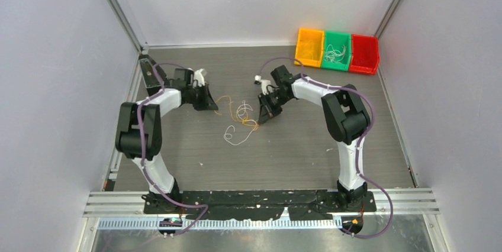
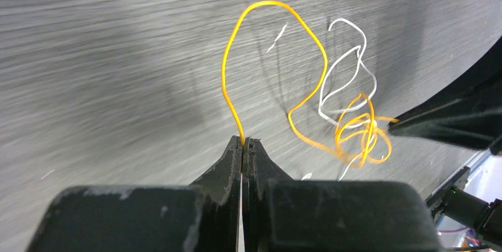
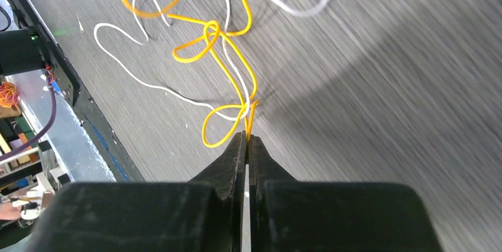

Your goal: Untangle the cables

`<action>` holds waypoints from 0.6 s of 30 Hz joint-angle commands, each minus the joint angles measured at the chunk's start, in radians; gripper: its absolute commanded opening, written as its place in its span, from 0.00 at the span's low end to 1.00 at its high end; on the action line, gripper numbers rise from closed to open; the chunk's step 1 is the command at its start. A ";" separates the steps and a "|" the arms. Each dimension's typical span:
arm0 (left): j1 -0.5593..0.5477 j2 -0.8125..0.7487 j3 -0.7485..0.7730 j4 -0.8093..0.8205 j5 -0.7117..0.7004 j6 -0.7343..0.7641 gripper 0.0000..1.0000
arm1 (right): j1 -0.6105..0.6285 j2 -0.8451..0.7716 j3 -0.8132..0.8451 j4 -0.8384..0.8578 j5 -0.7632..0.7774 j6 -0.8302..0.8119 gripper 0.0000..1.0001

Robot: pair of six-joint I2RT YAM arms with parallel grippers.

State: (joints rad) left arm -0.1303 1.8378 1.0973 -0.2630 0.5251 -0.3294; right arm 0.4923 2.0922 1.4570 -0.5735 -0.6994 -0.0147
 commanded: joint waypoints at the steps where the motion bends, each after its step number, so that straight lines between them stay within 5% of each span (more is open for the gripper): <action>1: 0.140 -0.215 -0.057 -0.021 -0.033 0.075 0.00 | -0.078 -0.147 -0.039 -0.078 0.016 -0.077 0.05; 9: 0.399 -0.343 -0.095 -0.125 -0.066 0.171 0.00 | -0.203 -0.233 -0.166 -0.153 0.099 -0.190 0.05; 18: 0.460 -0.475 -0.076 -0.090 -0.006 0.176 0.00 | -0.310 -0.277 -0.199 -0.177 0.177 -0.270 0.05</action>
State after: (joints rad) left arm 0.3267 1.4548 0.9977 -0.3859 0.4679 -0.1726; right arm 0.2039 1.8881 1.2552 -0.7349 -0.5674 -0.2241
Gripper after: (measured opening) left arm 0.009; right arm 0.070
